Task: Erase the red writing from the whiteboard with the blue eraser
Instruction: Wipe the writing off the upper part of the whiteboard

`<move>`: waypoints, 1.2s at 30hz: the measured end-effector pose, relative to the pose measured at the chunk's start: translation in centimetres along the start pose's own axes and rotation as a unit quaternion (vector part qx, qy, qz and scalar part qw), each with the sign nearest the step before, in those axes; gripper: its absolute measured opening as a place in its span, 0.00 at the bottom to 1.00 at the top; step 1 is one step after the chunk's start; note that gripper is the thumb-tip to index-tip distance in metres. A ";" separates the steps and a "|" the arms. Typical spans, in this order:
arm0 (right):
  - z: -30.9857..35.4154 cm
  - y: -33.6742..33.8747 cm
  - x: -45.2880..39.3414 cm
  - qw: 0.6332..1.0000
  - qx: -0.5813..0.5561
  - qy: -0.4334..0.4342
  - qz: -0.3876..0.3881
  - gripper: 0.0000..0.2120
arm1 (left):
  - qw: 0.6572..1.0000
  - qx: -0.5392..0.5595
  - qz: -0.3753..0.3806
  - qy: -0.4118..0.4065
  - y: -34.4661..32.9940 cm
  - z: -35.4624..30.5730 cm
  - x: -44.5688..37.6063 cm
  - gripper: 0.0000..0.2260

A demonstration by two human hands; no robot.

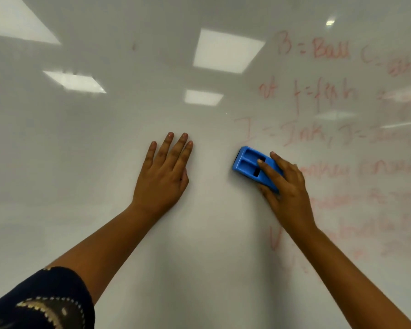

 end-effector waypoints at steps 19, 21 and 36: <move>2.0 0.8 -4.3 0.968 0.097 0.196 0.121 0.27 | 1.000 -0.009 -0.003 0.001 -0.2 0.1 0.0 0.24; 1.6 1.4 -7.7 0.984 0.059 0.122 0.114 0.30 | 1.000 -0.010 -0.001 0.001 -0.1 0.1 0.0 0.24; 4.7 -0.3 -8.0 0.999 0.041 0.026 -0.005 0.28 | 0.999 0.002 -0.029 0.027 1.8 1.9 -4.8 0.24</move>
Point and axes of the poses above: each hand's wrist, its own x-axis away from the middle knuckle, its own y-axis out of the back of the hand, z = x × y, the point moved 8 cm from there along -x, towards the middle knuckle, and after that the axes turned 3 degrees about -x, right-handed, at the moved point
